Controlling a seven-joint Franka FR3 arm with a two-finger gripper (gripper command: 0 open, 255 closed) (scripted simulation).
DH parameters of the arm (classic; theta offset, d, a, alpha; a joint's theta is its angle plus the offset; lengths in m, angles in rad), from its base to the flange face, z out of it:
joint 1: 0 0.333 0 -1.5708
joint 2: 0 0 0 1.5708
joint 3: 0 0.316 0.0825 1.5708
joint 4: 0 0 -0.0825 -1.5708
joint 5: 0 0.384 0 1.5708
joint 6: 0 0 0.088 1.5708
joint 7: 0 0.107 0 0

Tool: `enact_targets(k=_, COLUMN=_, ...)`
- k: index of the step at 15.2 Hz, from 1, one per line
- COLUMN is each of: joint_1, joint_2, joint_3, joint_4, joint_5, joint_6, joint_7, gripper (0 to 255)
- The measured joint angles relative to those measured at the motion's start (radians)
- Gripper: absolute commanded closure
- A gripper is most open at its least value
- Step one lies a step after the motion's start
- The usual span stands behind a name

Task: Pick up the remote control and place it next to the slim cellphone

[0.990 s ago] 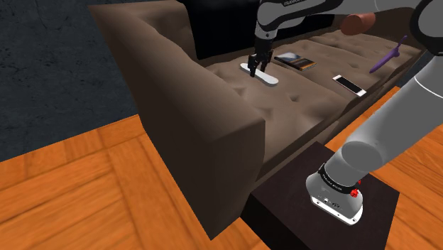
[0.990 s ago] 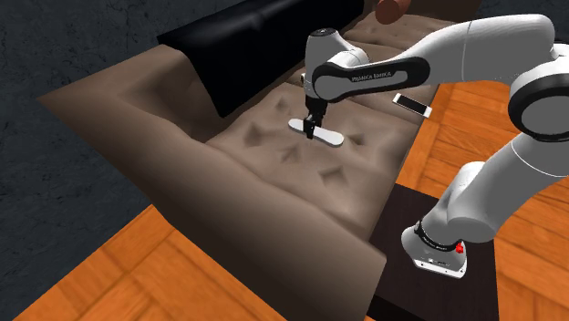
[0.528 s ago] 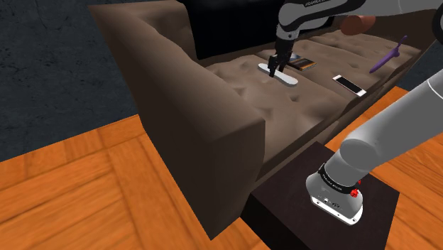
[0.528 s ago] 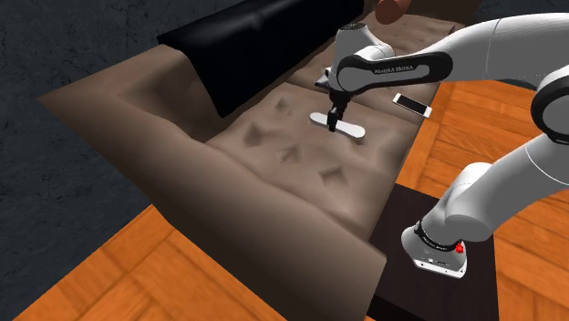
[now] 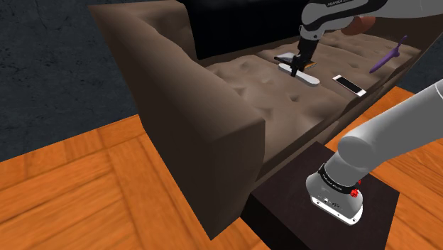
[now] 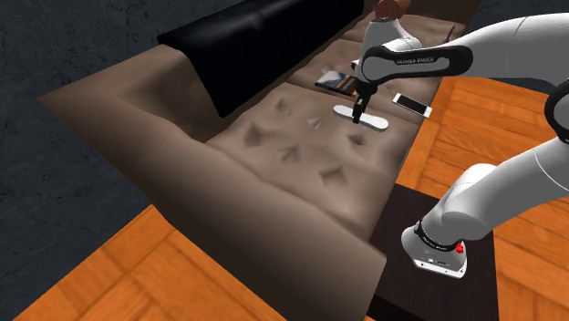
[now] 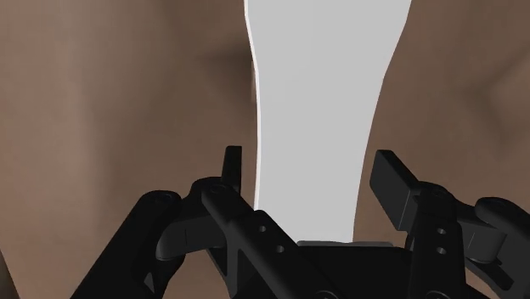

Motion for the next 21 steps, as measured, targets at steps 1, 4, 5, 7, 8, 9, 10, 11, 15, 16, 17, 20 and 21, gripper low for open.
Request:
enact_targets(k=1, joint_1=-0.008, joint_2=-0.005, joint_3=-0.011, joint_4=-0.013, joint_5=-0.005, joint_6=0.009, joint_7=-0.015, gripper=255)
enact_targets(k=4, joint_1=-0.043, joint_2=-0.013, joint_3=-0.062, joint_4=-0.002, joint_5=-0.026, joint_6=-0.005, joint_7=-0.092, gripper=255)
enact_targets(k=5, joint_1=-0.055, joint_2=-0.008, joint_3=-0.081, joint_4=0.000, joint_5=-0.031, joint_6=-0.001, joint_7=-0.120, gripper=255)
enact_targets(k=7, joint_1=-0.076, joint_2=-0.010, joint_3=-0.113, joint_4=-0.002, joint_5=-0.043, joint_6=0.002, joint_7=-0.166, gripper=255)
enact_targets(k=8, joint_1=-0.086, joint_2=-0.010, joint_3=-0.129, joint_4=-0.001, joint_5=-0.049, joint_6=0.002, joint_7=-0.190, gripper=255)
enact_targets(k=9, joint_1=-0.097, joint_2=-0.012, joint_3=-0.145, joint_4=0.002, joint_5=-0.055, joint_6=-0.002, joint_7=-0.214, gripper=255)
enact_targets(k=10, joint_1=-0.105, joint_2=-0.010, joint_3=-0.159, joint_4=0.014, joint_5=-0.058, joint_6=-0.009, joint_7=-0.236, gripper=255)
enact_targets(k=11, joint_1=-0.111, joint_2=0.001, joint_3=-0.173, joint_4=0.026, joint_5=-0.058, joint_6=-0.008, joint_7=-0.257, gripper=255)
enact_targets(k=15, joint_1=-0.152, joint_2=0.030, joint_3=-0.247, joint_4=0.052, joint_5=-0.068, joint_6=0.002, joint_7=-0.368, gripper=255)
enact_targets(k=16, joint_1=-0.160, joint_2=0.043, joint_3=-0.265, joint_4=0.069, joint_5=-0.066, joint_6=-0.002, joint_7=-0.396, gripper=255)
enact_targets(k=17, joint_1=-0.165, joint_2=0.060, joint_3=-0.280, joint_4=0.091, joint_5=-0.061, joint_6=-0.006, joint_7=-0.420, gripper=255)
enact_targets(k=20, joint_1=-0.172, joint_2=0.072, joint_3=-0.295, joint_4=0.074, joint_5=-0.060, joint_6=0.024, joint_7=-0.441, gripper=255)
enact_targets(k=21, joint_1=-0.172, joint_2=0.075, joint_3=-0.296, joint_4=0.065, joint_5=-0.059, joint_6=0.035, joint_7=-0.442, gripper=255)
